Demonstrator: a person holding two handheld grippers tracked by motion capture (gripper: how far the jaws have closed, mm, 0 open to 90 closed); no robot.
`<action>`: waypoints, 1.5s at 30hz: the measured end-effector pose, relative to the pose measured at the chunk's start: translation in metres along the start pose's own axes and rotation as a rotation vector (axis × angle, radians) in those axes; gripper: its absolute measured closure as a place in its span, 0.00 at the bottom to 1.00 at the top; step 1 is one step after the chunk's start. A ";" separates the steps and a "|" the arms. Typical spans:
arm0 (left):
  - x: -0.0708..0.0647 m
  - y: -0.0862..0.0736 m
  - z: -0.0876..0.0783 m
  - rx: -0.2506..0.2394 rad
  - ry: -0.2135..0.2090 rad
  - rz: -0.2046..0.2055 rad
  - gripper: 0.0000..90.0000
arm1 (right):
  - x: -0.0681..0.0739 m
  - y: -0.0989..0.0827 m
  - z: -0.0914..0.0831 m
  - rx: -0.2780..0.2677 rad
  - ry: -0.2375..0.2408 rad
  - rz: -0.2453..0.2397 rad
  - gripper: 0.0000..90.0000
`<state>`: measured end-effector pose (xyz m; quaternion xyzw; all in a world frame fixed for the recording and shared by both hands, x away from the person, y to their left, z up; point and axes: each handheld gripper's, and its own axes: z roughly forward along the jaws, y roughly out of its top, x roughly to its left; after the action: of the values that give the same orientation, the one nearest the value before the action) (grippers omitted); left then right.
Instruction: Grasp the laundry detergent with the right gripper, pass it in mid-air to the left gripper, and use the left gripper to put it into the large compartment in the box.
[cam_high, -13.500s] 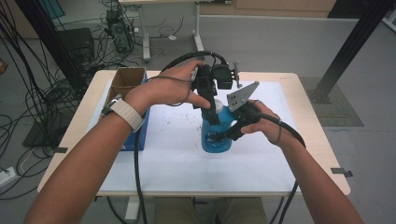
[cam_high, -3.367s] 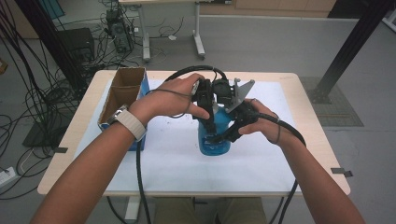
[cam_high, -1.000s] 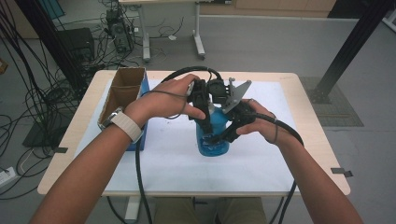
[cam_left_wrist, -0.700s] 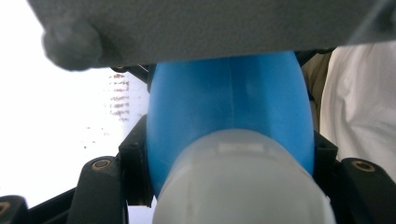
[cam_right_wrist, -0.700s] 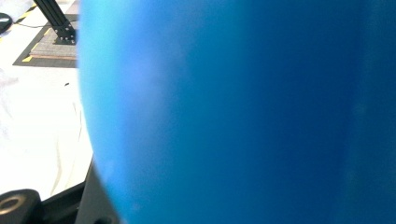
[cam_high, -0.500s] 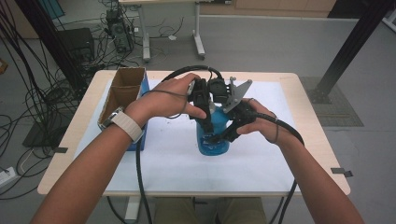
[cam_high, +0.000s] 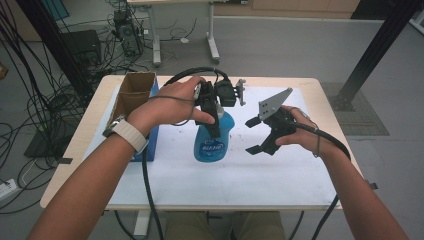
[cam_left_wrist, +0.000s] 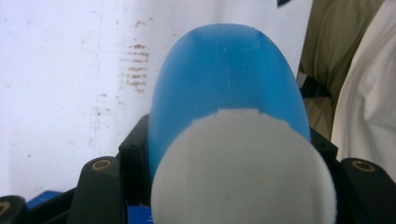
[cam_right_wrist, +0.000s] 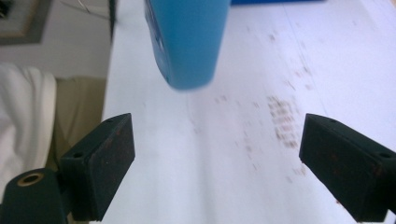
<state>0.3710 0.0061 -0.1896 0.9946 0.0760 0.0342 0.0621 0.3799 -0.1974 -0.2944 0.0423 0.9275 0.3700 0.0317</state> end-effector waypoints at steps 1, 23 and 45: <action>0.001 -0.001 -0.002 -0.005 0.008 -0.017 0.42 | -0.002 -0.002 -0.004 0.016 -0.015 0.007 0.09; 0.026 -0.012 -0.047 0.017 0.138 -0.404 0.42 | -0.020 -0.026 -0.039 0.224 -0.078 0.028 0.09; 0.054 -0.029 -0.082 0.051 0.174 -0.716 0.42 | -0.032 -0.025 -0.052 0.239 -0.118 0.041 0.10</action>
<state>0.4138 0.0529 -0.1090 0.8996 0.4250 0.0929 0.0386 0.4054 -0.2545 -0.2733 0.0866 0.9605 0.2542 0.0735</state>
